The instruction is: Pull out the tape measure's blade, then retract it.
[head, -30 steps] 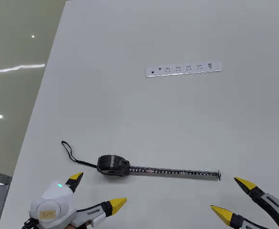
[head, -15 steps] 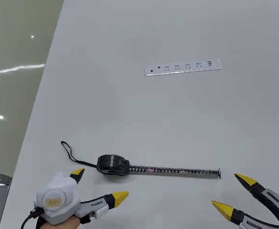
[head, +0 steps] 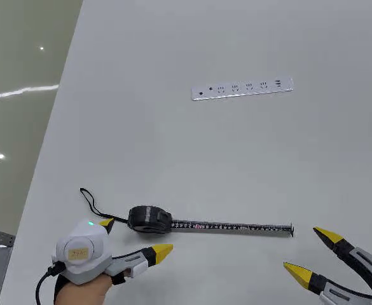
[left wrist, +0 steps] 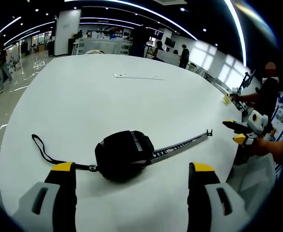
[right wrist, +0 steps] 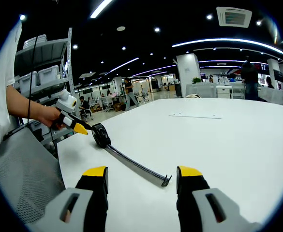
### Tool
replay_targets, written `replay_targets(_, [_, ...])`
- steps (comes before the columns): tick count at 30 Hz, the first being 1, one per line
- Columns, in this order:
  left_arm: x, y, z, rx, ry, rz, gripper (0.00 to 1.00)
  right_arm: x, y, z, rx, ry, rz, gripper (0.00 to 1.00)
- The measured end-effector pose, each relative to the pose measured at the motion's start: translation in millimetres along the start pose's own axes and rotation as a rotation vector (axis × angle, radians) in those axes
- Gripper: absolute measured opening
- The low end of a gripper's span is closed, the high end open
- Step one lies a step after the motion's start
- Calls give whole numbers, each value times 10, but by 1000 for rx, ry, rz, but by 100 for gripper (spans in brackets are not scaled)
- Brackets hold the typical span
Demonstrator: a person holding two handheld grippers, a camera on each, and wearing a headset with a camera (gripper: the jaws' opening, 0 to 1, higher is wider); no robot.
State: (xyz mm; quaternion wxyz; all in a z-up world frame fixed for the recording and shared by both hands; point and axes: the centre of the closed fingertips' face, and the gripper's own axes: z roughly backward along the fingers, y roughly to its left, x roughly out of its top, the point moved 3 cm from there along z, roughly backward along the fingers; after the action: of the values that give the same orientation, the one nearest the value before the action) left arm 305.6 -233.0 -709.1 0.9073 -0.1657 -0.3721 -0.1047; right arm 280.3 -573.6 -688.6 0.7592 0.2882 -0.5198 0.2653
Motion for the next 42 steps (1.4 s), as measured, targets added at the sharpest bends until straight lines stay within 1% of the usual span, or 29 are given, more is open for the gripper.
replay_targets(3, [3,9,-30,7,0,11,95,-3,-2,-6,1,3,5,57])
replay_targets(4, [2,21,-46,12,-2,29,95,-2,-5,-6,1,3,4,57])
replay_targets(6, [10,24,-72,13,-6,41,95,-2,-19,-5,-2,2,1,57])
replay_targets(8, [2,24,-100,13,-1,43,95,-6,-26,-6,-3,1,-2,57])
replay_targets(10, [0,37,-115,24,0,39,95,-19,-33,-10,-4,3,-3,57])
replay_targets(14, [12,68,-157,32,-2,83,94,-58,-39,-17,1,10,5,57])
replay_targets(17, [24,54,-187,27,-1,96,93,-66,-32,-21,3,11,5,56])
replay_targets(20, [30,46,-214,32,5,90,93,-74,-36,-19,2,11,0,56])
replay_targets(22, [35,55,-231,28,-2,120,93,-81,-42,-16,0,10,-1,56])
replay_targets(28, [40,36,-298,26,13,111,91,-98,-55,-10,-2,9,-5,56])
replay_targets(32, [46,58,-347,39,18,145,89,-94,-56,-10,-5,7,-7,55])
replay_targets(34, [50,34,-375,41,26,150,88,-97,-63,-12,-7,5,-10,55])
replay_targets(38, [48,35,-397,53,36,155,87,-89,-64,-16,-8,0,-13,55])
replay_targets(42, [35,43,-403,61,46,172,82,-97,-70,-19,-9,-4,-17,55])
